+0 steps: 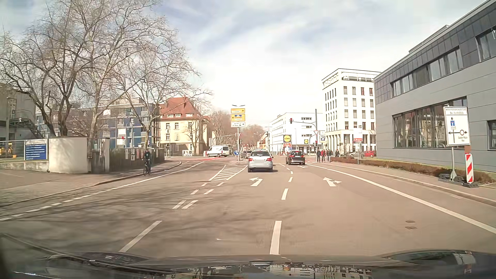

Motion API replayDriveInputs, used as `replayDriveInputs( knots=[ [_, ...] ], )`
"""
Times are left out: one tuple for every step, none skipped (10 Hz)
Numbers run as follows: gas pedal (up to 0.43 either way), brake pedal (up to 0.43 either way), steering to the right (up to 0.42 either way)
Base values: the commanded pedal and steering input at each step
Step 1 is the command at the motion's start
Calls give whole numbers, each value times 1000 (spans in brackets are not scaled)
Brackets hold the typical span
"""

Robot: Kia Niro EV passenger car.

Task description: Follow the waypoints while adhering to traffic rules and regulations

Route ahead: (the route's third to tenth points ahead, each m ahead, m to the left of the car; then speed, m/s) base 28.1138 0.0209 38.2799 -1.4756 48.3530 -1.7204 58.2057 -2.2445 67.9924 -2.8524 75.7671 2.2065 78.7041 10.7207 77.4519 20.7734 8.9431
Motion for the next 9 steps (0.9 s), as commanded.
replayDriveInputs(
  knots=[
    [0, 146, 7],
    [0, 171, 7],
    [0, 183, 8],
    [0, 189, 8],
    [0, 195, 7],
    [0, 195, 7],
    [0, 195, 8],
    [0, 189, 7],
    [0, 195, 7]
  ],
)
